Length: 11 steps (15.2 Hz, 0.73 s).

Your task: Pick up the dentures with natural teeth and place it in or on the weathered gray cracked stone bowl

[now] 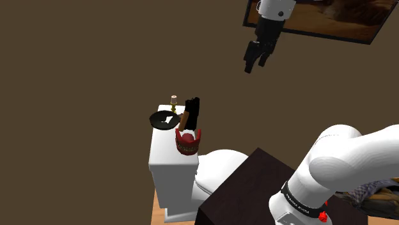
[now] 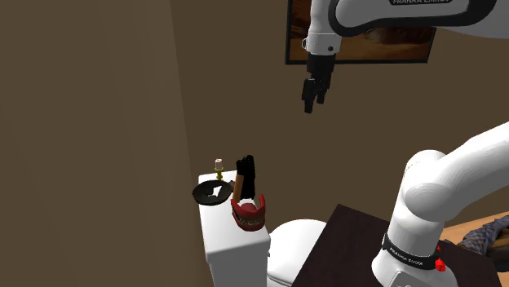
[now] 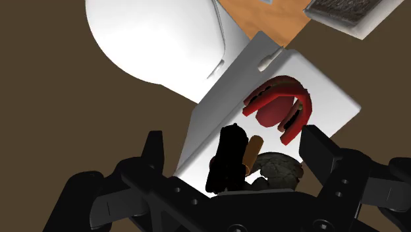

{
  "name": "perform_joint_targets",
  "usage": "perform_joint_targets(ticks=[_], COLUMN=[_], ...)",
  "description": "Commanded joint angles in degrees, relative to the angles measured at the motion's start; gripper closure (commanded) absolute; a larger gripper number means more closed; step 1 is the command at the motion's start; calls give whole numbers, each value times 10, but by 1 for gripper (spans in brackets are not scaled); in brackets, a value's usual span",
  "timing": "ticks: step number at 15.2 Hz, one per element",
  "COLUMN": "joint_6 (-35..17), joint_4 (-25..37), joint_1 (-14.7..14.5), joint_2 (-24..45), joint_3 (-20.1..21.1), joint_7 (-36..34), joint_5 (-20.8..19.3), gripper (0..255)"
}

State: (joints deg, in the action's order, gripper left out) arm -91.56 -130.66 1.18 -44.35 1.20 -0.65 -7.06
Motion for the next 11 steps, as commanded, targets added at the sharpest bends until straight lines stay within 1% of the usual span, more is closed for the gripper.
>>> perform_joint_targets(ticks=[1, 6, 11], joint_6=[0, -90, -184], joint_4=[0, -63, -111], joint_1=[0, -12, -24], joint_2=[0, 30, 80], joint_3=[0, 7, 16], joint_7=[0, -17, -32], joint_5=[0, 19, 38], gripper=[0, 0, 0])
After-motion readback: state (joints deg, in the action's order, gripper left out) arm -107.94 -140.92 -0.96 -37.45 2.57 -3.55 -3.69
